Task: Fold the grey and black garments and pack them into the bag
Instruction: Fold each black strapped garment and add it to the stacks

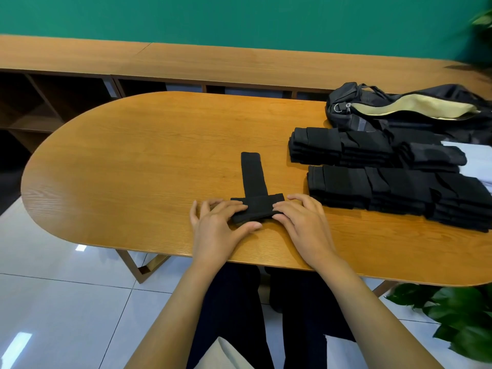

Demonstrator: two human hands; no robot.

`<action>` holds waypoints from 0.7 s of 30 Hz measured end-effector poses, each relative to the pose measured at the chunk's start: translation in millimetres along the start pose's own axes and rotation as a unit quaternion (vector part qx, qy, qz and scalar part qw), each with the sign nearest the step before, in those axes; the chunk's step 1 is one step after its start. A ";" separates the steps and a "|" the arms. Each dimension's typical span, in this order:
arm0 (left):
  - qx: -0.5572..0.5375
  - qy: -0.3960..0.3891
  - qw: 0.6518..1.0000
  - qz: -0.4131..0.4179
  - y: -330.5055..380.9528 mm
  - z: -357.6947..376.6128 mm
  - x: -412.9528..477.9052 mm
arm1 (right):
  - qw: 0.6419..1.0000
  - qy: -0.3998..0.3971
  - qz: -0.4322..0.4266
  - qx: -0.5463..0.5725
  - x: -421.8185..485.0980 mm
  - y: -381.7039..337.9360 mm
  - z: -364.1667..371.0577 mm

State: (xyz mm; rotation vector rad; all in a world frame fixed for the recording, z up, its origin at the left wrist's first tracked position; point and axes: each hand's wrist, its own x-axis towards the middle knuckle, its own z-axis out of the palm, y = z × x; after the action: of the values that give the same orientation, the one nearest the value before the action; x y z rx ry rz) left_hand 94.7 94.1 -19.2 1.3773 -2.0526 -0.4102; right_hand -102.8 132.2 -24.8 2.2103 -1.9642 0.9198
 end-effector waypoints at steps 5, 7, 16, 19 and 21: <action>-0.017 0.010 1.000 0.009 -2.5 0.2 0.9 | 0.999 0.026 -0.020 0.031 -0.5 -4.0 -5.0; -0.027 0.019 0.999 0.007 -4.2 1.2 1.1 | 0.998 0.039 -0.009 0.056 -0.8 -5.5 -7.2; -0.056 0.020 0.998 -0.010 -4.1 1.4 1.4 | 0.998 0.005 0.024 0.056 0.0 0.6 -3.9; -0.054 0.015 0.998 -0.013 -3.8 0.8 1.5 | 0.997 0.021 0.038 0.060 -1.9 -0.9 -4.4; -0.055 0.019 0.998 -0.018 -4.1 0.3 1.0 | 0.995 0.004 0.067 0.070 -1.9 -0.4 -4.7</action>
State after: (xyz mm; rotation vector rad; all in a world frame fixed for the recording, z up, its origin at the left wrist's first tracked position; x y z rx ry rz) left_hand 97.2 91.5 -21.5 1.3482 -1.9468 -0.5019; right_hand -104.3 135.9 -21.6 2.1619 -2.1282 1.1120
